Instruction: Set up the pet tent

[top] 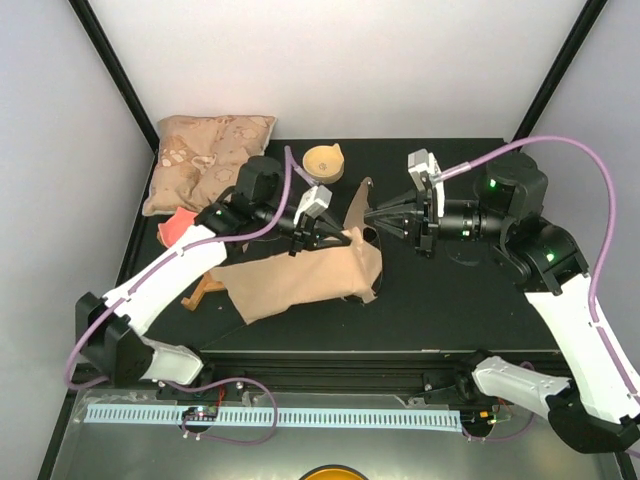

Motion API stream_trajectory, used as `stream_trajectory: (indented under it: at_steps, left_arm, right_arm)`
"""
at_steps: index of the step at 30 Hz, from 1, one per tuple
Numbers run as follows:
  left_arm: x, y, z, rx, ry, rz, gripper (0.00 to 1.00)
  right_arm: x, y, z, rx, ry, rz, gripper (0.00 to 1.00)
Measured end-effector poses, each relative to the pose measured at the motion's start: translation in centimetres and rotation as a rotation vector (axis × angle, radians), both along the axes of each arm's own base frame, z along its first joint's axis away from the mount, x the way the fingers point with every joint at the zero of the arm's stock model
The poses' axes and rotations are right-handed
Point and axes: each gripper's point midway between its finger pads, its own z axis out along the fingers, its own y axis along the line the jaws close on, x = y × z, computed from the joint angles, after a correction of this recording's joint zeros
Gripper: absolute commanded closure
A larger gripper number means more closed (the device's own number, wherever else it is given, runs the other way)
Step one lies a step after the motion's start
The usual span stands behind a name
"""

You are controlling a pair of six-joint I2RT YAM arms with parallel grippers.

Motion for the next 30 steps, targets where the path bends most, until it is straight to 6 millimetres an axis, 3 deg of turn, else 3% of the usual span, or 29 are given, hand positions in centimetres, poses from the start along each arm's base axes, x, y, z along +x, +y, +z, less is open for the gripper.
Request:
stream_trajectory:
  at_steps: [3, 6, 20, 30]
  left_arm:
    - [-1.1, -0.7, 3.2, -0.068, -0.013, 0.006, 0.98]
    - [-1.2, -1.6, 4.8, -0.102, 0.04, 0.018, 0.99]
    - [0.8, -2.5, 6.3, -0.114, 0.233, 0.132, 0.98]
    - [0.8, -2.4, 9.7, -0.208, 0.31, 0.121, 0.98]
  right_arm:
    - [-0.2, -0.3, -0.7, -0.006, -0.022, -0.012, 0.99]
    - [-0.4, -0.5, -1.4, -0.012, -0.039, -0.017, 0.99]
    - [0.1, -0.9, -5.1, -0.06, -0.036, -0.054, 0.99]
    - [0.7, -1.1, -5.5, -0.062, -0.054, -0.1, 0.99]
